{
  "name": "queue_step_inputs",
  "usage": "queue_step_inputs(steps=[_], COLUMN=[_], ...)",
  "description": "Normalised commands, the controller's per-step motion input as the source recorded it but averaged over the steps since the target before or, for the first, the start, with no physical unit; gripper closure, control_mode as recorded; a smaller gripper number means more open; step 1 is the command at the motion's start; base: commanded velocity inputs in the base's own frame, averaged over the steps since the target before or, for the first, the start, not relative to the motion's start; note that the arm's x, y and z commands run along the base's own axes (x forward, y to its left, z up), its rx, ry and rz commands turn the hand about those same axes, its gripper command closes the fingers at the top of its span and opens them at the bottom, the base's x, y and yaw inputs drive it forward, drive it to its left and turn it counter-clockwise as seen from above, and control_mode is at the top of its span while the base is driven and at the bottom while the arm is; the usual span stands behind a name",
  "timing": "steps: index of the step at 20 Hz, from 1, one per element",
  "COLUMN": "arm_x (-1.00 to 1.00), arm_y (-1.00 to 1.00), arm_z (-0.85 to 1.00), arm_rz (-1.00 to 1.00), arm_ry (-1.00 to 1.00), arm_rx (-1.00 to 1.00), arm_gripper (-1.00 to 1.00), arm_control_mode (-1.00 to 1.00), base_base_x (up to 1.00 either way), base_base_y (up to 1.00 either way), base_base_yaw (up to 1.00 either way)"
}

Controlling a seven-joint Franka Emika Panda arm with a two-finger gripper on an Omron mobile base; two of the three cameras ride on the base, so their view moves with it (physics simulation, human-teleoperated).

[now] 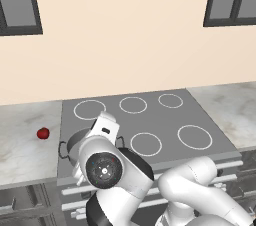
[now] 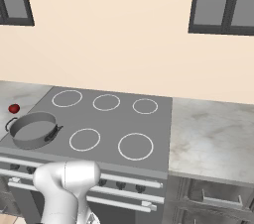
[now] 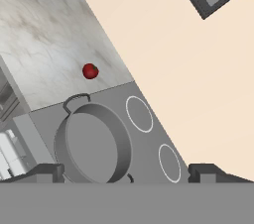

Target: Turn on the burner for the pot on the stove. Wait thirty seconds for the pot to heat up. Then add the tomato to the pot.

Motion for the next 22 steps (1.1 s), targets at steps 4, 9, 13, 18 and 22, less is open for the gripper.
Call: queue_step_inputs(steps=[4,9,13,18,22], arm_x=[0.00,0.00,0.00,0.00,0.00], arm_y=[0.00,0.00,0.00,0.00,0.00], arm_z=[0.00,0.00,0.00,0.00,0.00], arm_rz=[0.00,0.00,0.00,0.00,0.00], arm_ry=[0.00,0.00,0.00,0.00,0.00], arm_rx=[0.00,0.00,0.00,0.00,0.00], arm_gripper=[-1.00,-1.00,-1.00,-1.00,-1.00], arm_control_mode=[-1.00,-1.00,-1.00,-1.00,-1.00], base_base_x=[0.00,0.00,0.00,0.00,0.00], base_base_y=[0.00,0.00,0.00,0.00,0.00], base_base_yaw=[0.00,0.00,0.00,0.00,0.00])
